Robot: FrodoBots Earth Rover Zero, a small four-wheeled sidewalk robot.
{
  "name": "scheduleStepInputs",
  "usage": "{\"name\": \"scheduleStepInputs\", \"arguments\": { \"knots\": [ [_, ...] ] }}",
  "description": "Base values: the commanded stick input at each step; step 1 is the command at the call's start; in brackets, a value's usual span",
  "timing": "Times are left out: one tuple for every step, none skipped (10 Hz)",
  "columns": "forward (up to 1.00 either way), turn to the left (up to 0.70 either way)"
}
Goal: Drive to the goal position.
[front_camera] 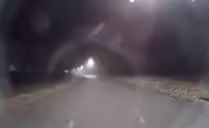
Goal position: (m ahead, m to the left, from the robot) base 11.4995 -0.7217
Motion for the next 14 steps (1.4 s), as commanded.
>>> {"name": "scheduleStepInputs", "arguments": {
  "knots": [
    [1.0, 0.05],
    [1.0, 0.05],
    [1.0, 0.05],
    [1.0, 0.05],
    [1.0, 0.05],
    [1.0, 0.05],
    [1.0, 0.05],
    [1.0, 0.05],
    [1.0, 0.12],
    [1.0, 0.15],
    [1.0, 0.14],
    [1.0, 0.1],
    [1.0, 0.06],
    [1.0, 0.06]
  ]
}}
